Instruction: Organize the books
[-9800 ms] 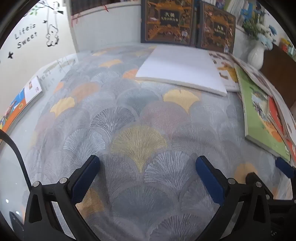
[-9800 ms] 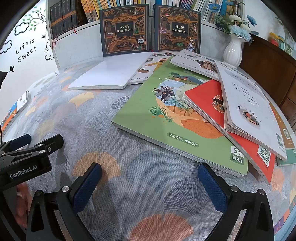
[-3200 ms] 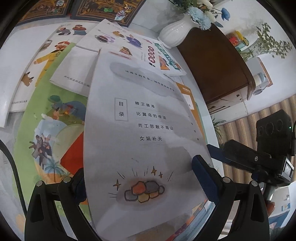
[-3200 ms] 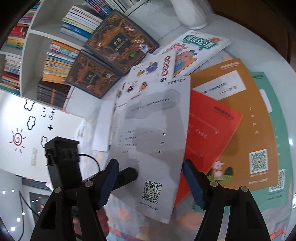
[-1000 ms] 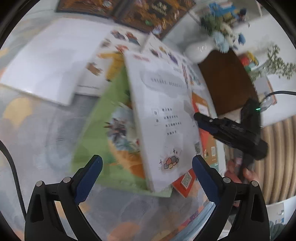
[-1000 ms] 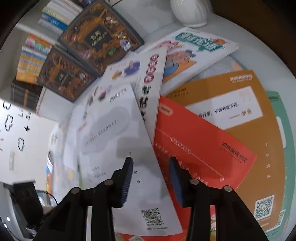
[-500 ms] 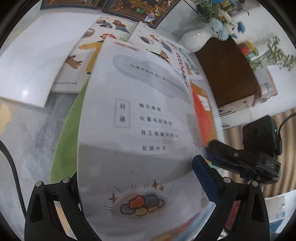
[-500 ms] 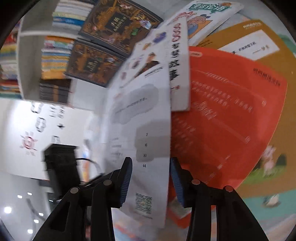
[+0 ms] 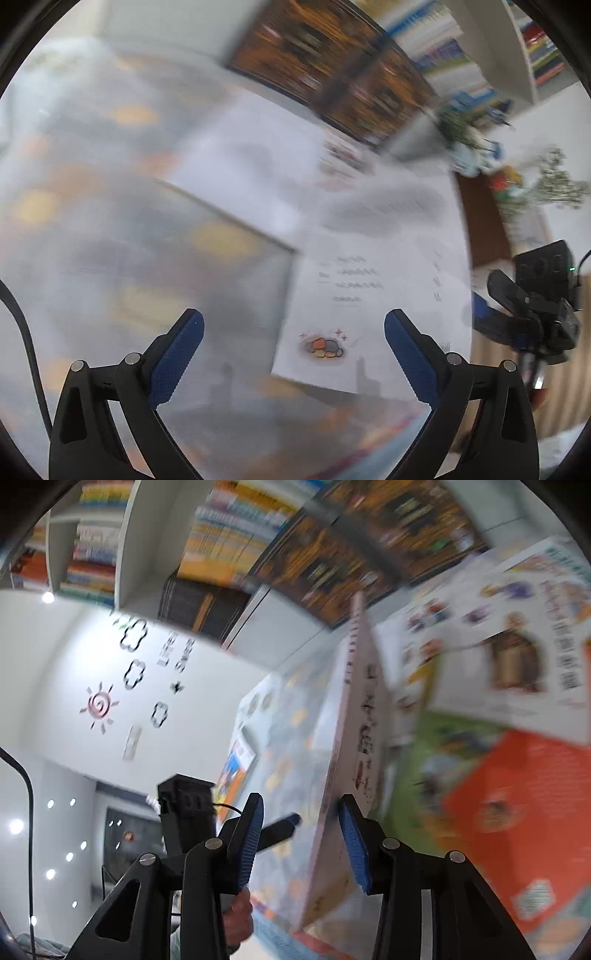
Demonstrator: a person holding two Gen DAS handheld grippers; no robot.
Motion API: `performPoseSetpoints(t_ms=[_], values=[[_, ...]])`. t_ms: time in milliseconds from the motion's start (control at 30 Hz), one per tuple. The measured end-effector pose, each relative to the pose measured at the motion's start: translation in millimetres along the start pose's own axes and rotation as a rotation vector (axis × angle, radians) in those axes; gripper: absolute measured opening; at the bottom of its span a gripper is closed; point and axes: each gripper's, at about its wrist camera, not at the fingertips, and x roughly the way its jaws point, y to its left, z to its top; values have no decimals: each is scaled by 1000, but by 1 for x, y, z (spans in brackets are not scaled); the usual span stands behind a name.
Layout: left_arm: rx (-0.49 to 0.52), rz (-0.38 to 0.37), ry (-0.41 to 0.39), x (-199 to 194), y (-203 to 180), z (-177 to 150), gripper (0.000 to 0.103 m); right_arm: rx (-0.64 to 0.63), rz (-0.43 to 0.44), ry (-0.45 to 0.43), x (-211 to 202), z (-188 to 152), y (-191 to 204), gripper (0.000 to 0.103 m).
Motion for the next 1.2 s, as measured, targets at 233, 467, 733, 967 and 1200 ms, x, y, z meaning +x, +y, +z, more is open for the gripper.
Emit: performPoseSetpoints(t_ms=[233,467,733,967,1200], values=[[-44,67,-90,-56,68,6,98,-3,-15,32,72,-7,30,42],[-37,-19,-80,-37,76,29,98,-55,-100,41,98,30,59,42],[-109,323,-195,-57,138,33,98,106,2,94,147,15,31,57],[-106,310,-169,-49,153,42,98,103,-46,127,177,11,34,65],[-134,281,-174,-54,173,50,98,-10,-130,125,186,16,58,65]])
